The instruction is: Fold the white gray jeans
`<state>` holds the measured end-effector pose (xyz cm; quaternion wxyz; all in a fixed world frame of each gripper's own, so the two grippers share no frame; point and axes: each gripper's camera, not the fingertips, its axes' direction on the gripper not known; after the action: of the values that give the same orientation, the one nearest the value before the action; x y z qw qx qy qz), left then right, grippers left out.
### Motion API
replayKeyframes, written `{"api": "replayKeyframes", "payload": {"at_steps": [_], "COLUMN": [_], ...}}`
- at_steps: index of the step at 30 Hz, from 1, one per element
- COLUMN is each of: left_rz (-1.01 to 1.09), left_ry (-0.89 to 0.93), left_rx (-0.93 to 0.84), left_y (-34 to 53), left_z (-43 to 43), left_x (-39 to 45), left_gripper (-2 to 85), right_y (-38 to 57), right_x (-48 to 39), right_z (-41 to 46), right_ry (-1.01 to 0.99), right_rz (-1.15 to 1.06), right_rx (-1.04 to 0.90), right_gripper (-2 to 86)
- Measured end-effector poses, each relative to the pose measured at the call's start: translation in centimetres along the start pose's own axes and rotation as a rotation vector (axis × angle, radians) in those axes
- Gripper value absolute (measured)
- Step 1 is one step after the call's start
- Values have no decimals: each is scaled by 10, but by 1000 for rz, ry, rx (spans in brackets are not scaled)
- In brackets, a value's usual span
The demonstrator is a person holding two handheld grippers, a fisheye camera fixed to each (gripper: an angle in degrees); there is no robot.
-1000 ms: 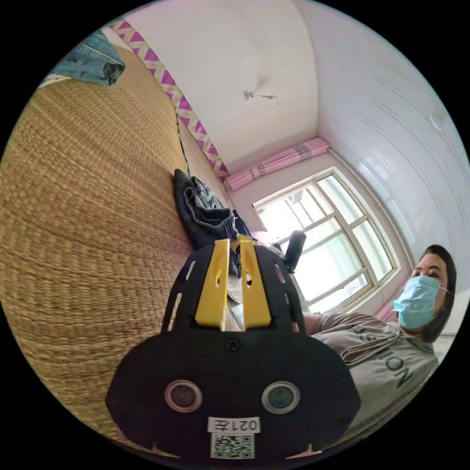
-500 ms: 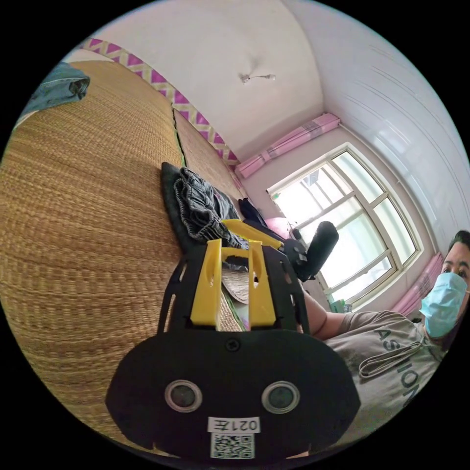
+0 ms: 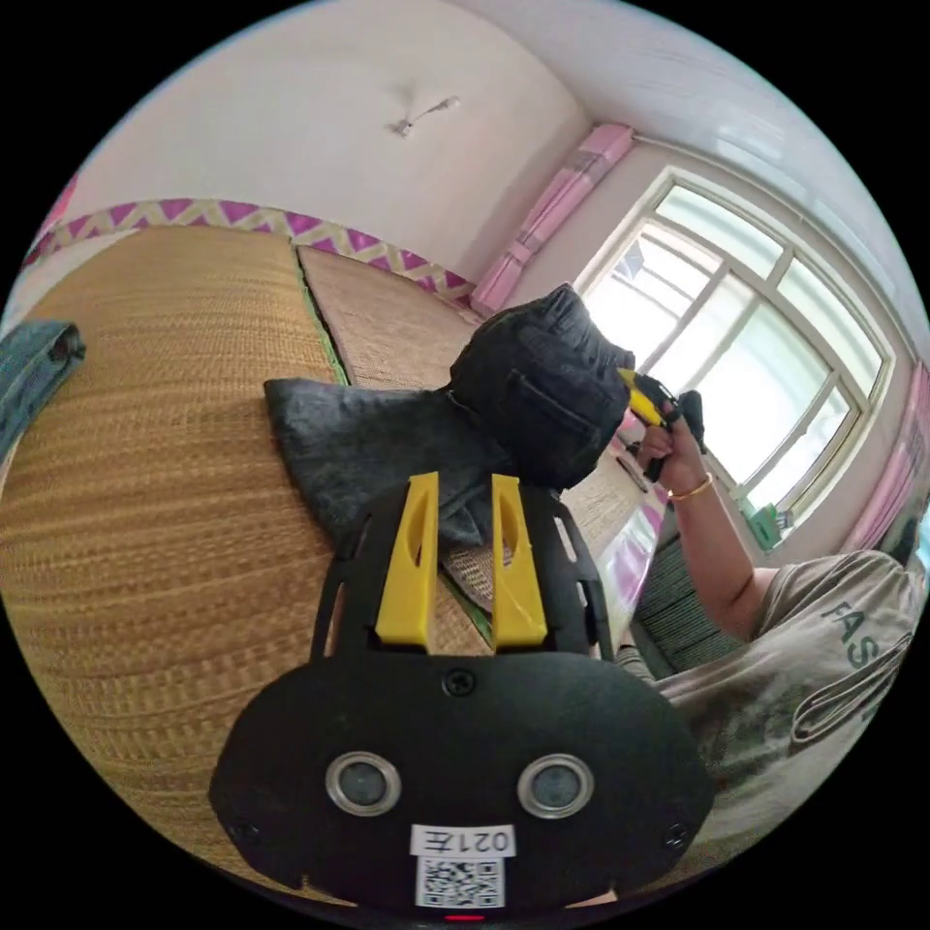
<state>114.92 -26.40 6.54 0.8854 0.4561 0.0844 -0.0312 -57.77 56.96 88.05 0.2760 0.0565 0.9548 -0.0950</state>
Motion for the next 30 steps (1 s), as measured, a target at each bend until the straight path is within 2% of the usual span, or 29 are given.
{"api": "replayKeyframes", "payload": {"at_steps": [2,5,9,11,15,20,25,30], "left_rz": [78,139,166,172,263,428,488,516], "left_ry": [-35,-57,-98,-107,-127,-151,-183,-243], "left_rx": [-81,-232,-340,-363,-380,-427,-472,-506], "left_y": [-19,-40,-51,-54,-66,-84,-94,-86], "left_z": [35,91,136,143,156,206,259,271], "left_x": [24,49,62,64,79,113,132,119], "left_gripper": [116,127,131,131,127,131,112,86], "right_y": [5,22,79,131,177,194,203,213], "right_x": [41,113,238,272,267,244,246,244], "right_z": [-82,-139,-161,-184,-197,-183,-174,-170], "right_ry": [128,359,390,290,121,156,156,156], "right_rz": [41,147,404,465,350,201,201,193], "right_rx": [115,107,0,104,230,155,102,85], "right_gripper": [67,75,53,11,-3,-6,-6,-6]}}
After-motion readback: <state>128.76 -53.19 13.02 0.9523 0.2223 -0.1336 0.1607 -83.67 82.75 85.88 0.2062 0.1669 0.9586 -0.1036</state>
